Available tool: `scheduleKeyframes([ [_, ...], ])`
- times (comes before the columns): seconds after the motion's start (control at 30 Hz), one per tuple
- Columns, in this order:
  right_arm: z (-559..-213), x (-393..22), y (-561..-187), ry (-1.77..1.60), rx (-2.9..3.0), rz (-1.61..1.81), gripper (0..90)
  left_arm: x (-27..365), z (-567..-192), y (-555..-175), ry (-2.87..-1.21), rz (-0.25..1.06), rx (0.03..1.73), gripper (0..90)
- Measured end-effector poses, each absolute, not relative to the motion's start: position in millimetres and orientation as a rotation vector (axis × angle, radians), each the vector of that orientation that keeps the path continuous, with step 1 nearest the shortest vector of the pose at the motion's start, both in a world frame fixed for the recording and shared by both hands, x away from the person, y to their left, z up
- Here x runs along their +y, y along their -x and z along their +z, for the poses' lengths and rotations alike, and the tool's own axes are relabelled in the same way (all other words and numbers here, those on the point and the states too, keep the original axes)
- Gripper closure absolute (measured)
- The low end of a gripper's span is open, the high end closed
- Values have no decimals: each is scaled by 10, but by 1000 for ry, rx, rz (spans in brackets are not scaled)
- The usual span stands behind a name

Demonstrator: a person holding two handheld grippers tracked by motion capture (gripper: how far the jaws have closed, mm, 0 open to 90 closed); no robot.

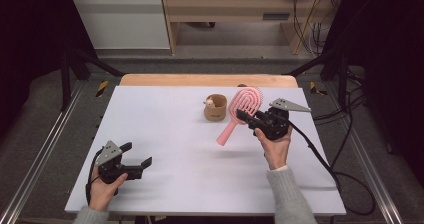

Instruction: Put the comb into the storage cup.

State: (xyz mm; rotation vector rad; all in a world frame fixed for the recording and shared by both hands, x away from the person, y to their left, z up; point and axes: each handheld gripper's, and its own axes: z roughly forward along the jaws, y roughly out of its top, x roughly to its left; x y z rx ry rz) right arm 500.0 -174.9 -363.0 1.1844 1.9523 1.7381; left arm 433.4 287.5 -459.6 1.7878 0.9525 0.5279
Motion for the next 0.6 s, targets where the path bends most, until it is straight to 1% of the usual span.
scheduleKeyframes([
  [0.6,-3466,-1637,-5192,-1177,1948,1668,640,2881,-4598,-4336,-1790,535,961,19],
])
